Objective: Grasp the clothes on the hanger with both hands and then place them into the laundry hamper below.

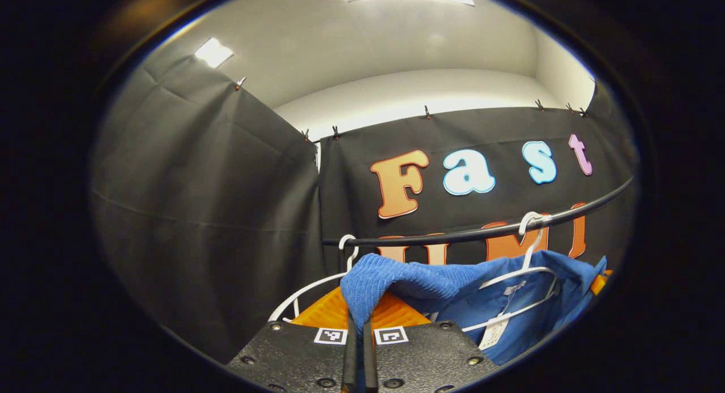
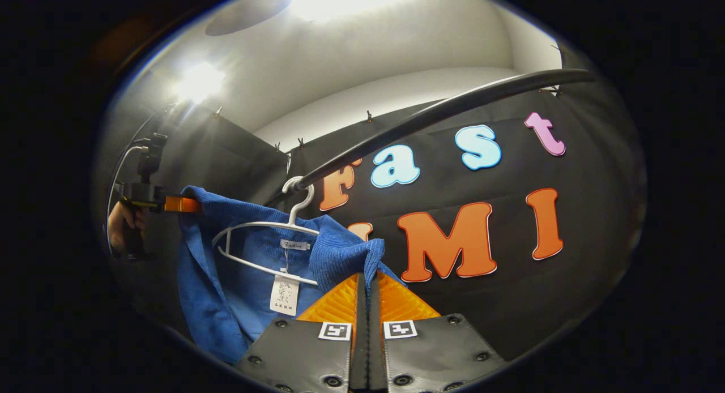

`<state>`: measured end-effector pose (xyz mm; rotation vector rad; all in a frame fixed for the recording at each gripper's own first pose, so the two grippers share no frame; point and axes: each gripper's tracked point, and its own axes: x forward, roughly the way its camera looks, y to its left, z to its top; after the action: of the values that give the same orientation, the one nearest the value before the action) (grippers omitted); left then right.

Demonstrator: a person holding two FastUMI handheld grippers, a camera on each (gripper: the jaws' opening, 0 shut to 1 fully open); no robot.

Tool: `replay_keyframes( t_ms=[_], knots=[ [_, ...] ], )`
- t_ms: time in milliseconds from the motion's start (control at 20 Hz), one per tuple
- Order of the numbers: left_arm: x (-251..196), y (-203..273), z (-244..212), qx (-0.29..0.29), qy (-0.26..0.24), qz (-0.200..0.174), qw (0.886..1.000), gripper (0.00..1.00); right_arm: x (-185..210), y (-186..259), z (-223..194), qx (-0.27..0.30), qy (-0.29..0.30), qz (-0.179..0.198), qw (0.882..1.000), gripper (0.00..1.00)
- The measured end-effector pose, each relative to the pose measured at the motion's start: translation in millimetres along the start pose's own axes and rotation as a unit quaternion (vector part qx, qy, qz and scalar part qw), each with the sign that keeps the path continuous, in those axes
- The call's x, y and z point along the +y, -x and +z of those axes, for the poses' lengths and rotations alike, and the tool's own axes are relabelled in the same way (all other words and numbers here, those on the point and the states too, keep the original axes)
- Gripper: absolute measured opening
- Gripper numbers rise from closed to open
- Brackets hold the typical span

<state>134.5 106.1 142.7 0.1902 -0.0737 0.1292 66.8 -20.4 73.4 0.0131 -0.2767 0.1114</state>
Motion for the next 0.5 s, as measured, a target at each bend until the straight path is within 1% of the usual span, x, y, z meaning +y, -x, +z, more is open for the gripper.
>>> replay_keyframes(
  t_ms=[100, 150, 200, 250, 300, 350, 450, 500],
  knots=[
    [2.2, -13.7, -16.9, 0.014, 0.002, -0.010, 1.000, 0.04, -0.6, 4.1, 5.1, -0.002, 0.010, -0.008, 1.000, 0.07],
    [2.9, -21.3, -25.2, 0.022, 0.003, -0.015, 1.000, 0.06, -1.6, 5.5, 6.6, -0.002, 0.015, -0.010, 1.000, 0.07],
    [6.1, -29.2, -35.0, 0.032, -0.001, -0.015, 0.999, 0.02, -1.4, 3.8, 8.9, -0.005, 0.018, -0.012, 1.000, 0.07],
    [6.7, -34.4, -47.2, 0.043, -0.005, -0.021, 0.999, 0.02, -1.0, 2.4, 10.6, -0.008, 0.022, -0.014, 1.000, 0.07],
    [3.8, -39.3, -59.2, 0.053, -0.001, -0.027, 0.998, 0.02, -1.6, 3.2, 11.2, -0.009, 0.025, -0.016, 1.000, 0.07],
    [0.5, -43.1, -73.1, 0.065, 0.010, -0.033, 0.997, 0.06, -1.9, 2.5, 11.0, -0.008, 0.028, -0.018, 0.999, 0.07],
    [-3.4, -42.4, -96.9, 0.081, 0.031, -0.042, 0.995, 0.04, -2.3, 0.4, 9.8, -0.006, 0.029, -0.022, 0.999, 0.07],
    [-4.5, -40.0, -104.5, 0.083, 0.031, -0.042, 0.995, 0.05, -3.5, 0.4, 11.1, -0.007, 0.030, -0.024, 0.999, 0.07]
  ],
)
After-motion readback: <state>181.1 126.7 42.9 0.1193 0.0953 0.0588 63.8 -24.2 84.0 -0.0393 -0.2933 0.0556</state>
